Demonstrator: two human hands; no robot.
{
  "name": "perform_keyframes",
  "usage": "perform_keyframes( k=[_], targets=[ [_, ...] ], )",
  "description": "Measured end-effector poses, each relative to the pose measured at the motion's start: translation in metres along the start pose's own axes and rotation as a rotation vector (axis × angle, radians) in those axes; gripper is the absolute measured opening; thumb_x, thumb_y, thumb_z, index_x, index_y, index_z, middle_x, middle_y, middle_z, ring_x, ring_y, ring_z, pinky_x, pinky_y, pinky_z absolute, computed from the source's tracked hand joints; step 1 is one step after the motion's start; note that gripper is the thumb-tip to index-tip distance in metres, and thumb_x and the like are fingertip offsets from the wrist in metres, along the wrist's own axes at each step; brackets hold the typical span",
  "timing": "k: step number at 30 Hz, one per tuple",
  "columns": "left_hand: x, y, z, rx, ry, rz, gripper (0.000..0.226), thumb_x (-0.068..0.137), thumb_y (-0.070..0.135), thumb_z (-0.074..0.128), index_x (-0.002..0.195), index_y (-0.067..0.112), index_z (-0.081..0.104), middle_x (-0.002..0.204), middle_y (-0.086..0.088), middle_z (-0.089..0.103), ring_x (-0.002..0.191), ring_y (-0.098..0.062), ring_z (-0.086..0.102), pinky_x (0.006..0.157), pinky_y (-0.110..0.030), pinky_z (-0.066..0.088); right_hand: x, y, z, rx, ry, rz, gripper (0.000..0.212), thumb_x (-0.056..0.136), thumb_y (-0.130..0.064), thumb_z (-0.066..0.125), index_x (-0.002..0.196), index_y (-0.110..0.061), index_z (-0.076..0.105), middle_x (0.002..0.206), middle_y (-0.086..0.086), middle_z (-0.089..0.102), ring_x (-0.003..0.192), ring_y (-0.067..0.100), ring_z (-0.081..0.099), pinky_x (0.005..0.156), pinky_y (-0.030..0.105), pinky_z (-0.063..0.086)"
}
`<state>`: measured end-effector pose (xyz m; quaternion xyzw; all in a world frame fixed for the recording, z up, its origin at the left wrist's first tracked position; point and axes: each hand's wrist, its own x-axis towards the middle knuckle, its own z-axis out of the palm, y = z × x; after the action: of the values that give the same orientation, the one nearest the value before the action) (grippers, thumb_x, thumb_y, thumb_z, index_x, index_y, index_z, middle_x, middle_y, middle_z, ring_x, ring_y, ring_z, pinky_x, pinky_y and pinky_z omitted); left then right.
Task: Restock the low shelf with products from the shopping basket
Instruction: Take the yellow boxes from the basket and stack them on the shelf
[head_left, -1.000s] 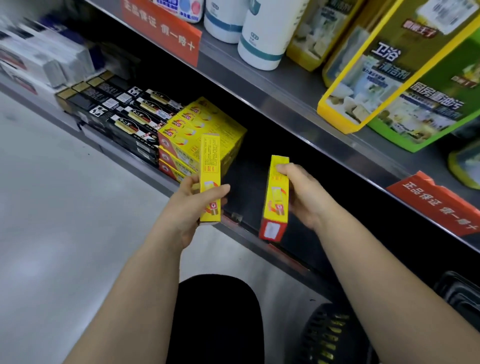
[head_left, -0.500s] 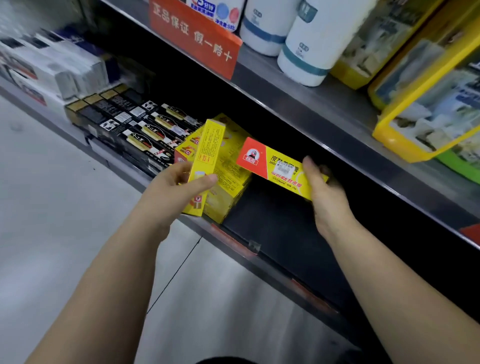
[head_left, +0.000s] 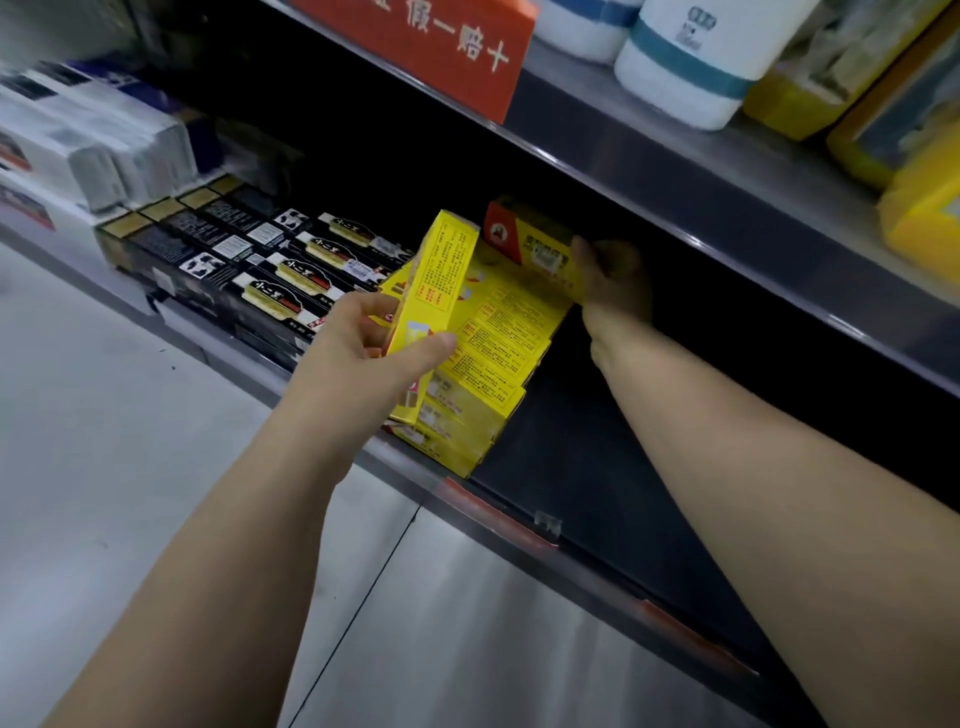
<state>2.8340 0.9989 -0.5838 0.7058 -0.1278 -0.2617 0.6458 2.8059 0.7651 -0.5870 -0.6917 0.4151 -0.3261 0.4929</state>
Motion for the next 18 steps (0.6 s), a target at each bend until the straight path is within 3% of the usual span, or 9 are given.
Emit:
perform_keyframes(
  k=[2,4,8,11,15,18],
  targets=[
    [0.002,-0.002,0.0,-0.004,0.001,0.007,0.045,0.076,0.038,0.071,0.113,0.032,0.047,0.108,-0.007,0.061,0.083,-0.015,0.062,0.057,-0.021,0.044,0.001,0.009,0.006,-0.063,-0.106,0.02,0.016,0.089,-0.029,0.063,0.096,-0.018,0.053,0.083,-0.007,0.056,0.076,0.007,0.053,0.053,0.004,0.037],
    [0.002,-0.005,0.0,-0.013,0.004,0.004,0.043,0.075,0.04,0.071,0.11,0.035,0.048,0.109,-0.008,0.06,0.084,-0.017,0.061,0.057,-0.021,0.044,0.002,0.017,0.005,-0.111,-0.191,0.037,0.015,0.09,-0.028,0.061,0.098,-0.019,0.053,0.08,-0.01,0.054,0.069,0.002,0.049,0.051,0.005,0.036],
    [0.002,-0.007,0.0,-0.022,0.018,0.002,0.044,0.073,0.042,0.072,0.109,0.037,0.048,0.107,-0.007,0.061,0.08,-0.015,0.061,0.058,-0.022,0.044,0.005,0.022,-0.002,-0.169,-0.301,0.079,0.028,0.093,-0.03,0.056,0.114,-0.011,0.056,0.095,0.003,0.057,0.081,0.011,0.052,0.063,0.019,0.041],
    [0.001,-0.006,0.001,-0.029,0.029,0.003,0.044,0.073,0.039,0.072,0.11,0.035,0.047,0.105,-0.007,0.06,0.076,-0.01,0.061,0.048,-0.014,0.045,0.004,0.018,-0.003,-0.191,-0.341,0.067,0.031,0.095,-0.027,0.053,0.12,-0.009,0.055,0.095,0.002,0.058,0.075,0.006,0.051,0.058,0.009,0.041],
    [0.0,-0.002,0.003,-0.008,0.032,-0.002,0.049,0.076,0.037,0.071,0.116,0.032,0.046,0.108,-0.008,0.058,0.078,-0.015,0.06,0.047,-0.015,0.045,0.002,0.013,-0.003,-0.257,-0.38,0.05,0.035,0.098,-0.024,0.046,0.131,-0.011,0.049,0.121,0.011,0.058,0.099,0.015,0.052,0.065,0.013,0.038],
    [-0.002,-0.001,0.004,-0.019,0.036,0.001,0.048,0.076,0.036,0.071,0.116,0.031,0.044,0.111,-0.009,0.057,0.081,-0.015,0.06,0.046,-0.014,0.046,0.0,0.012,-0.003,-0.285,-0.375,0.052,0.041,0.099,-0.024,0.044,0.138,-0.011,0.04,0.133,0.011,0.052,0.118,0.022,0.05,0.083,0.019,0.037]
  ],
)
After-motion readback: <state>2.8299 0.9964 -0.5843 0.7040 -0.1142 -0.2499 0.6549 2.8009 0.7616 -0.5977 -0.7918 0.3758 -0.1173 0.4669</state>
